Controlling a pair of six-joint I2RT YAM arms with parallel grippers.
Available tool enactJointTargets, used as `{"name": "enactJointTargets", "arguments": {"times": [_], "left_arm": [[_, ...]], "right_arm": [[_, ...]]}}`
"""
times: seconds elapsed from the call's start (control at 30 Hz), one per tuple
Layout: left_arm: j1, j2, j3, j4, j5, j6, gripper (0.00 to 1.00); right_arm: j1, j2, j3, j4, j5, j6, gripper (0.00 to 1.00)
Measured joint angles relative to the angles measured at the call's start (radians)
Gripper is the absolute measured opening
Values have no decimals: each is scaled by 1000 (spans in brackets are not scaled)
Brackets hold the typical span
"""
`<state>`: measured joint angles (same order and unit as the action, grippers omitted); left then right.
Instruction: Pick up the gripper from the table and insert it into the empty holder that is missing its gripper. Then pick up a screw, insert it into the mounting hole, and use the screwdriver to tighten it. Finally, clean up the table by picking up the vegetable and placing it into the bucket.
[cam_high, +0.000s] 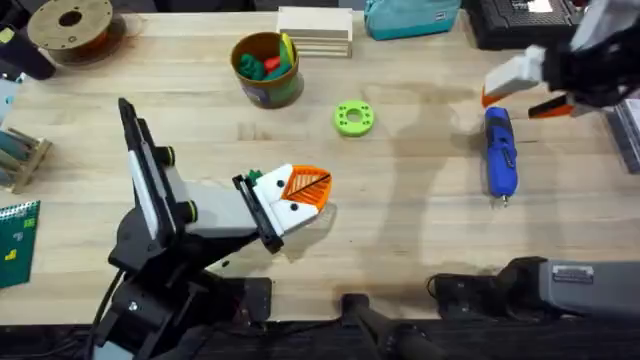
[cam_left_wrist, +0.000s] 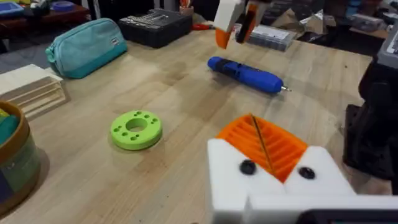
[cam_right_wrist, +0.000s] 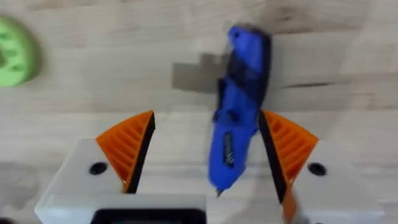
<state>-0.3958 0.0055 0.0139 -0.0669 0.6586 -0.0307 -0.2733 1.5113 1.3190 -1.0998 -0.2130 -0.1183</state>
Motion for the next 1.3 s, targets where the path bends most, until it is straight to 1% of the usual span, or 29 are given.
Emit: {"name": "enactJointTargets", "arguments": {"times": [0.1,0.23,0.37,0.57,0.87,0.97,1.0,1.03,1.13,1.2,1.23,1.27,1.3], "left_arm": [[0,0,0,0,0,0,12],[0,0,0,0,-3,0,12],[0,0,0,0,-8,0,12],[0,0,0,0,-9,0,12],[0,0,0,0,-16,0,12],[0,0,0,0,-16,0,12],[0,0,0,0,-16,0,12],[0,0,0,0,-16,0,12],[0,0,0,0,-18,0,12],[0,0,0,0,-19,0,12],[0,0,0,0,-19,0,12],[0,0,0,0,-19,0,12],[0,0,0,0,-19,0,12]], "right_arm": [[0,89,0,42,87,-29,992],[-1,178,0,119,156,-48,991],[-12,252,0,155,184,-53,991],[-39,348,-1,143,194,-55,991],[-48,350,-40,170,197,-55,991],[-48,340,-56,190,199,-55,968],[-48,338,-58,197,202,-55,929],[-48,337,-60,204,211,-58,821],[-56,338,-63,229,224,-58,380],[-57,339,-64,235,224,-64,118],[-57,339,-64,233,223,-61,44],[-57,339,-63,230,218,-62,26],[-56,338,-63,218,212,-65,31]]}}
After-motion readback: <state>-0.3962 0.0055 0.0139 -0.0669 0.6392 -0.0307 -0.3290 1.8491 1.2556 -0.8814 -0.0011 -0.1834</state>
